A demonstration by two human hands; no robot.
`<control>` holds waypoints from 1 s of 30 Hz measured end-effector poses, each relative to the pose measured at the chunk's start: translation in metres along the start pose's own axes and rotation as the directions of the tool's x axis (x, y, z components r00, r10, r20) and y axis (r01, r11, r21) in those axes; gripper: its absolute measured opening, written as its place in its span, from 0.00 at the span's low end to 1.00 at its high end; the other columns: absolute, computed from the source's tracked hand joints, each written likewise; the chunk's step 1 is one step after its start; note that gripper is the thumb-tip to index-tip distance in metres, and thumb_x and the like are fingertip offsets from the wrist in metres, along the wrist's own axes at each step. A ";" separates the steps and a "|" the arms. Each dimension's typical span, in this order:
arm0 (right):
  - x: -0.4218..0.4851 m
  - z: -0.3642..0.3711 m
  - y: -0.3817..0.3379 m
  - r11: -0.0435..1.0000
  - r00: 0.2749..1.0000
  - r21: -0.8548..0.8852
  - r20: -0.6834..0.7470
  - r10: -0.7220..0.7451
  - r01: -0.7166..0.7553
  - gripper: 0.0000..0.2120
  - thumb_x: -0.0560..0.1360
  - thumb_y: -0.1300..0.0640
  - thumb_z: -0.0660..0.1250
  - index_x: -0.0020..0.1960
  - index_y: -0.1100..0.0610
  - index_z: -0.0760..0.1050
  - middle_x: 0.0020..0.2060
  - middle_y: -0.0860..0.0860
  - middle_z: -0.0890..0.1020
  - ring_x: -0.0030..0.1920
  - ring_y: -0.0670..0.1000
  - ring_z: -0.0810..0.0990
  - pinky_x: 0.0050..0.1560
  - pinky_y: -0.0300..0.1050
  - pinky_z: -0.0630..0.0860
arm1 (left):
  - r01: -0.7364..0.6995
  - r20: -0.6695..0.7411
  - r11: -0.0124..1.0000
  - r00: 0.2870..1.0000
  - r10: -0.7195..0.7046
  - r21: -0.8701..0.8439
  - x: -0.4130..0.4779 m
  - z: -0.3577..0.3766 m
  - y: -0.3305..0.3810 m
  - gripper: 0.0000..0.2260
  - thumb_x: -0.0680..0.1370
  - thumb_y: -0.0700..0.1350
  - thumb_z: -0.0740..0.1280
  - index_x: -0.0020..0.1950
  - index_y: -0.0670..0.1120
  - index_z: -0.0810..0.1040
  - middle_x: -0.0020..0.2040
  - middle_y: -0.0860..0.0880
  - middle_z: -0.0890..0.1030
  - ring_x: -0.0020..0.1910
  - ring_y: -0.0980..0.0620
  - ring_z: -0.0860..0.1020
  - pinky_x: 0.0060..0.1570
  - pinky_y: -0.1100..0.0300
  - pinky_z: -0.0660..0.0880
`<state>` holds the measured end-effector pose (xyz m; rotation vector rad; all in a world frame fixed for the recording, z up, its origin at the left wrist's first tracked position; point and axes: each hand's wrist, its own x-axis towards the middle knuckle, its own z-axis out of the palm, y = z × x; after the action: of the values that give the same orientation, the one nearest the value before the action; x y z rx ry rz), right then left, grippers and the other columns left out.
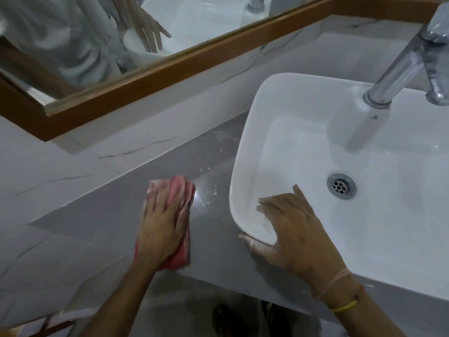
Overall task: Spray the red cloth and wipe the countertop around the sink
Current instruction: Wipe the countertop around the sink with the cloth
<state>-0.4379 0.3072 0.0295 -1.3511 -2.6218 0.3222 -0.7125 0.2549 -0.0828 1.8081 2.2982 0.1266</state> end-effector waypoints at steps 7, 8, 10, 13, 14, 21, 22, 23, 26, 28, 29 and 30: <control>0.001 0.001 0.000 0.998 0.999 0.055 0.025 0.038 -0.040 0.28 0.67 0.34 0.62 0.48 0.57 0.80 0.48 0.50 0.84 0.51 0.53 0.81 0.69 0.63 0.66 | 0.241 -0.116 0.970 0.963 -0.242 -0.021 0.047 -0.012 -0.007 0.25 0.81 0.53 0.44 0.78 0.52 0.45 0.79 0.39 0.53 0.77 0.37 0.51 0.76 0.39 0.48; 0.001 0.001 -0.001 0.997 0.999 0.059 0.032 0.041 -0.042 0.27 0.67 0.34 0.62 0.48 0.57 0.80 0.48 0.50 0.84 0.51 0.53 0.81 0.69 0.63 0.66 | 0.234 -0.106 0.972 0.967 -0.233 -0.007 0.061 -0.014 0.011 0.24 0.82 0.50 0.44 0.78 0.51 0.46 0.79 0.39 0.53 0.77 0.36 0.51 0.76 0.40 0.48; 0.000 0.000 -0.002 0.998 0.998 0.056 0.041 0.038 -0.040 0.27 0.66 0.34 0.63 0.48 0.57 0.80 0.48 0.50 0.84 0.51 0.53 0.81 0.69 0.63 0.66 | 0.083 -0.064 0.996 0.995 -0.080 0.037 0.073 -0.010 0.039 0.24 0.82 0.49 0.41 0.79 0.51 0.45 0.80 0.41 0.50 0.78 0.37 0.47 0.75 0.40 0.47; -0.001 -0.001 -0.002 0.997 0.998 0.069 0.047 0.036 -0.039 0.27 0.66 0.34 0.64 0.49 0.57 0.80 0.49 0.50 0.84 0.52 0.52 0.81 0.69 0.63 0.67 | -0.188 0.021 0.982 0.982 0.188 0.002 0.051 -0.003 0.035 0.24 0.82 0.53 0.46 0.78 0.54 0.51 0.80 0.46 0.50 0.78 0.40 0.46 0.76 0.43 0.51; -0.001 -0.001 -0.001 0.997 0.998 0.072 0.043 0.036 -0.039 0.27 0.66 0.34 0.64 0.50 0.56 0.80 0.49 0.50 0.84 0.52 0.52 0.81 0.69 0.63 0.67 | -0.225 0.014 0.974 0.974 0.225 -0.033 0.044 -0.005 0.023 0.24 0.81 0.54 0.47 0.78 0.54 0.54 0.80 0.47 0.52 0.78 0.41 0.48 0.76 0.44 0.53; 0.001 0.007 0.002 0.999 0.999 0.026 -0.037 -0.027 0.028 0.26 0.65 0.35 0.65 0.45 0.57 0.81 0.46 0.49 0.84 0.50 0.51 0.82 0.65 0.65 0.70 | 0.027 -0.096 1.000 0.995 -0.027 -0.004 0.101 -0.014 0.030 0.25 0.81 0.54 0.43 0.79 0.49 0.47 0.79 0.42 0.54 0.78 0.42 0.52 0.77 0.45 0.51; 0.002 0.007 0.003 0.999 0.999 0.016 -0.040 -0.035 0.036 0.26 0.65 0.35 0.66 0.44 0.57 0.82 0.46 0.48 0.84 0.49 0.51 0.82 0.64 0.65 0.70 | 0.011 -0.085 1.000 0.996 -0.009 0.022 0.106 -0.012 0.041 0.25 0.82 0.53 0.41 0.79 0.50 0.45 0.80 0.43 0.51 0.78 0.43 0.49 0.77 0.45 0.49; 0.002 0.009 0.004 0.999 0.998 0.006 -0.052 -0.039 0.039 0.25 0.64 0.35 0.67 0.44 0.57 0.82 0.45 0.48 0.84 0.49 0.51 0.82 0.64 0.65 0.70 | -0.049 -0.077 0.997 0.996 0.053 0.052 0.107 -0.010 0.048 0.24 0.82 0.52 0.41 0.79 0.52 0.44 0.80 0.44 0.50 0.79 0.44 0.47 0.77 0.46 0.48; 0.004 0.013 0.004 0.998 0.990 -0.025 -0.134 -0.053 0.050 0.25 0.61 0.35 0.69 0.41 0.57 0.82 0.43 0.48 0.85 0.46 0.51 0.83 0.63 0.66 0.69 | -0.336 -0.054 0.942 0.940 0.336 0.018 0.086 -0.008 0.036 0.23 0.82 0.52 0.49 0.78 0.54 0.53 0.79 0.48 0.52 0.79 0.47 0.46 0.77 0.48 0.48; 0.005 0.016 0.003 0.997 0.976 -0.043 -0.208 -0.067 0.060 0.24 0.60 0.35 0.70 0.38 0.57 0.83 0.41 0.49 0.85 0.43 0.51 0.84 0.60 0.68 0.72 | -0.426 -0.006 0.905 0.905 0.426 -0.017 0.077 -0.009 0.018 0.23 0.82 0.53 0.51 0.77 0.53 0.57 0.79 0.50 0.56 0.79 0.47 0.49 0.77 0.49 0.53; 0.006 0.017 0.004 0.997 0.970 -0.053 -0.232 -0.073 0.062 0.24 0.60 0.35 0.69 0.37 0.57 0.83 0.39 0.49 0.85 0.42 0.51 0.84 0.58 0.69 0.73 | -0.419 0.011 0.908 0.908 0.419 -0.023 0.082 -0.010 0.014 0.23 0.82 0.54 0.51 0.77 0.53 0.58 0.79 0.50 0.57 0.79 0.47 0.51 0.77 0.48 0.54; 0.007 0.017 0.004 0.996 0.968 -0.059 -0.242 -0.073 0.061 0.25 0.60 0.35 0.68 0.36 0.57 0.83 0.39 0.48 0.86 0.41 0.51 0.84 0.56 0.70 0.73 | -0.393 0.011 0.919 0.919 0.393 -0.016 0.091 -0.010 0.014 0.24 0.82 0.54 0.50 0.77 0.52 0.56 0.79 0.48 0.57 0.79 0.46 0.51 0.76 0.47 0.54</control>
<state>-0.4426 0.3132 0.0122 -1.2266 -2.4784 0.0731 -0.7217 0.3476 -0.0803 2.2328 1.8865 0.1905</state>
